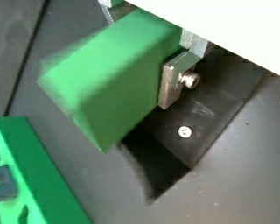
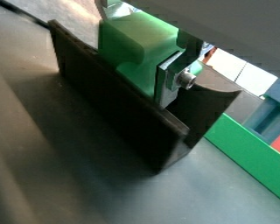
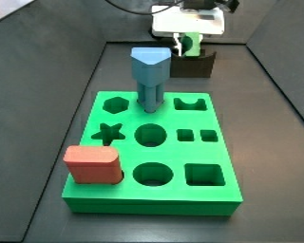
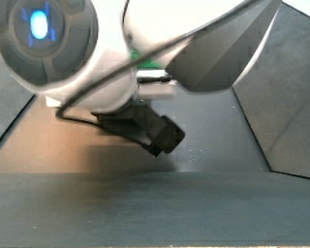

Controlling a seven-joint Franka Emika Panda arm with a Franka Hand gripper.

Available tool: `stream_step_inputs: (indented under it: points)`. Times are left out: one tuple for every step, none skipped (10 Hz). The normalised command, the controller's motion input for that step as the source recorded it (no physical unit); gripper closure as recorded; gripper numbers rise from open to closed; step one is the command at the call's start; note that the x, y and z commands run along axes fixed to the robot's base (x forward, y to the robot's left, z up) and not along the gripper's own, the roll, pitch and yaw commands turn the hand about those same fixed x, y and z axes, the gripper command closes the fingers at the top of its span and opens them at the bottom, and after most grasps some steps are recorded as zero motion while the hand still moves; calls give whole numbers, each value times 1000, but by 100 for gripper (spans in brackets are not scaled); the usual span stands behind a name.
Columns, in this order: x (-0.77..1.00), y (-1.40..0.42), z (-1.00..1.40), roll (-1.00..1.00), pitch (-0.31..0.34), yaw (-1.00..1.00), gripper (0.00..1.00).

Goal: Pick up the arch object. Move up. Place the arch object on the fixture. Regrasp the arch object. Move to above the board. Insert the arch object.
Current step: Place the arch object on the fixture, then regrasp the arch object.

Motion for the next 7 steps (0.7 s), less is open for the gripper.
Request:
stream_step_inputs:
  points:
    - [132,97,-560,-143,42,-109,100]
    - [91,82,-549,-108,24,-95,100]
    - [80,81,-550,-110,25,-90,100]
    - [79,81,-551,-110,25,-89,100]
    - [0,-500,-167,0,0,0,100]
    - [0,0,0,0,0,0,0]
    - [0,0,1000,40,1,-62,0]
